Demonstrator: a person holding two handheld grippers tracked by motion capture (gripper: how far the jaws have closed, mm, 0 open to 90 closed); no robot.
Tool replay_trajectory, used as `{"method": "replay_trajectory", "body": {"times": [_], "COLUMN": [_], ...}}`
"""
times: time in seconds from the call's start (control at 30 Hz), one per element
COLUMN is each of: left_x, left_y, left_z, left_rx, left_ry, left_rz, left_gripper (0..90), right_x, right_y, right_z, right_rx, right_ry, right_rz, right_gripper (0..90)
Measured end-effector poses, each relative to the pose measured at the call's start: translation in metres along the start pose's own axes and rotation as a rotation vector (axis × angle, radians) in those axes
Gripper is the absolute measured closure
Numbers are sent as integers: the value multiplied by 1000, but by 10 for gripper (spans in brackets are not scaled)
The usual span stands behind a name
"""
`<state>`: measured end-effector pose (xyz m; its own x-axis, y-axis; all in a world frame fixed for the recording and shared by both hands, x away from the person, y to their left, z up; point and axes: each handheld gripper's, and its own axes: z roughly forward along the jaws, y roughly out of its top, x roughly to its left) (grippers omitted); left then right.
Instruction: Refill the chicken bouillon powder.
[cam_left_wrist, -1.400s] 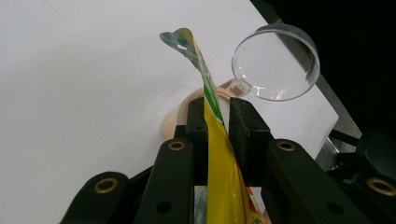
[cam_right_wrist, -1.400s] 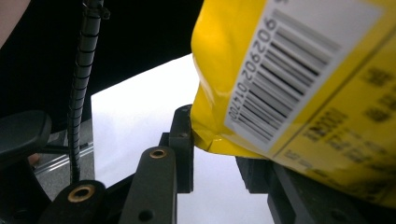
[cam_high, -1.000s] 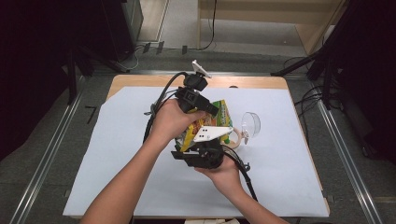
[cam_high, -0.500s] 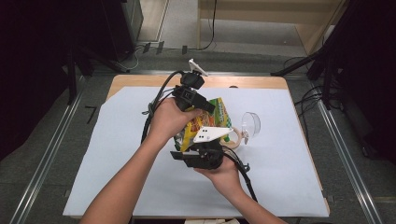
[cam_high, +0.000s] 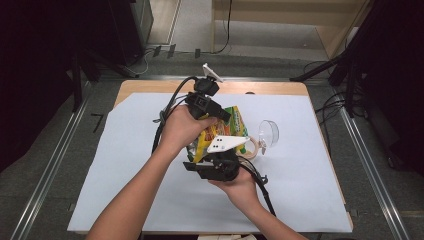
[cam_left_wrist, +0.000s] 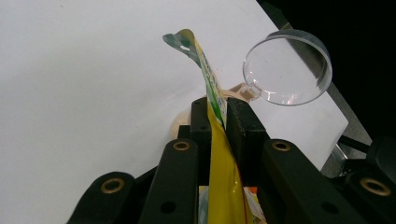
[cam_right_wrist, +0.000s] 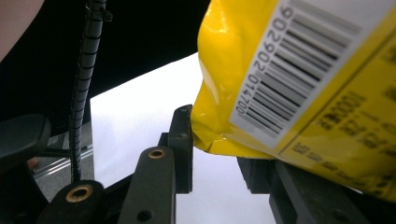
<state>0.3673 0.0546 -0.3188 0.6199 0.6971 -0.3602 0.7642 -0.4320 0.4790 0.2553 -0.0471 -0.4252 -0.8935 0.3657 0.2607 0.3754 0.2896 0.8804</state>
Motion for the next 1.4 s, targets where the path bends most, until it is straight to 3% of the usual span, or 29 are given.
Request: {"method": "replay_trajectory", "body": {"times": [1.4], "left_x": [-2], "left_y": [1], "left_z": [2], "left_rx": [7], "left_ry": [-12], "left_rz": [1], "left_gripper": [812], "right_x": [-1], "right_y": [0], "right_z": [-1], "right_rx": [-3], "right_ry": [1], "right_rz": [3], "right_gripper": [706]}}
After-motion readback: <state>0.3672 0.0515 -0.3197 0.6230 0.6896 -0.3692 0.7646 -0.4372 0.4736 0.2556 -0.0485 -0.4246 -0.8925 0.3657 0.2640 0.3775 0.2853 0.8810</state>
